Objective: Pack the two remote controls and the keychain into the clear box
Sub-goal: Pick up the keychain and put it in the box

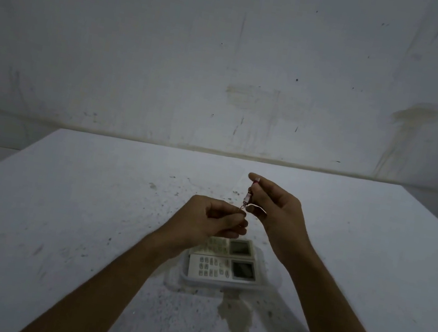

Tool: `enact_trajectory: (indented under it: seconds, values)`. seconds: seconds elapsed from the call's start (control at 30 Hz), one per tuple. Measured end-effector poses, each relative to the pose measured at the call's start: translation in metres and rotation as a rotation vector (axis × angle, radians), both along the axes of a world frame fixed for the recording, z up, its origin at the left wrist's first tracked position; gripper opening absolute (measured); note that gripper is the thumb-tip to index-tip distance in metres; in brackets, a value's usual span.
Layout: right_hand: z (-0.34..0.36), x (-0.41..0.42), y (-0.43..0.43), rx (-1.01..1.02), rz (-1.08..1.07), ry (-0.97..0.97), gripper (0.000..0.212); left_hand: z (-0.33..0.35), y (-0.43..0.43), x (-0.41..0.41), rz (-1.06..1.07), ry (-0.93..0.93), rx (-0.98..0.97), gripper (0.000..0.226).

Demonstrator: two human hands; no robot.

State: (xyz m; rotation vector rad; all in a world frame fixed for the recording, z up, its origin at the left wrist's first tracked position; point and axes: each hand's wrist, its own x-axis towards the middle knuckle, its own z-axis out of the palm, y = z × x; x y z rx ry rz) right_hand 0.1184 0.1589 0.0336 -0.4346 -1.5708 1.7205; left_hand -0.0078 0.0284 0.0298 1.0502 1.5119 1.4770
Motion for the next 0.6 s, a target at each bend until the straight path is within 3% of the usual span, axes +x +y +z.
enact_trajectory:
  seconds: [0.13, 0.27, 0.5, 0.6]
  values:
    - [0.001, 0.002, 0.002, -0.155, 0.087, 0.039, 0.029, 0.003, -0.004, -0.009, 0.066, -0.142, 0.062, 0.026]
    - [0.002, 0.002, 0.001, -0.139, 0.114, 0.004, 0.030, 0.003, -0.003, -0.014, 0.106, -0.251, 0.092, 0.025]
    - [-0.002, -0.001, -0.007, -0.068, 0.193, -0.096, 0.031, 0.001, -0.001, -0.014, 0.223, -0.136, 0.114, 0.015]
    - [-0.003, -0.002, -0.009, -0.059, 0.204, -0.107, 0.030, -0.001, 0.000, -0.014, 0.191, -0.190, 0.114, 0.019]
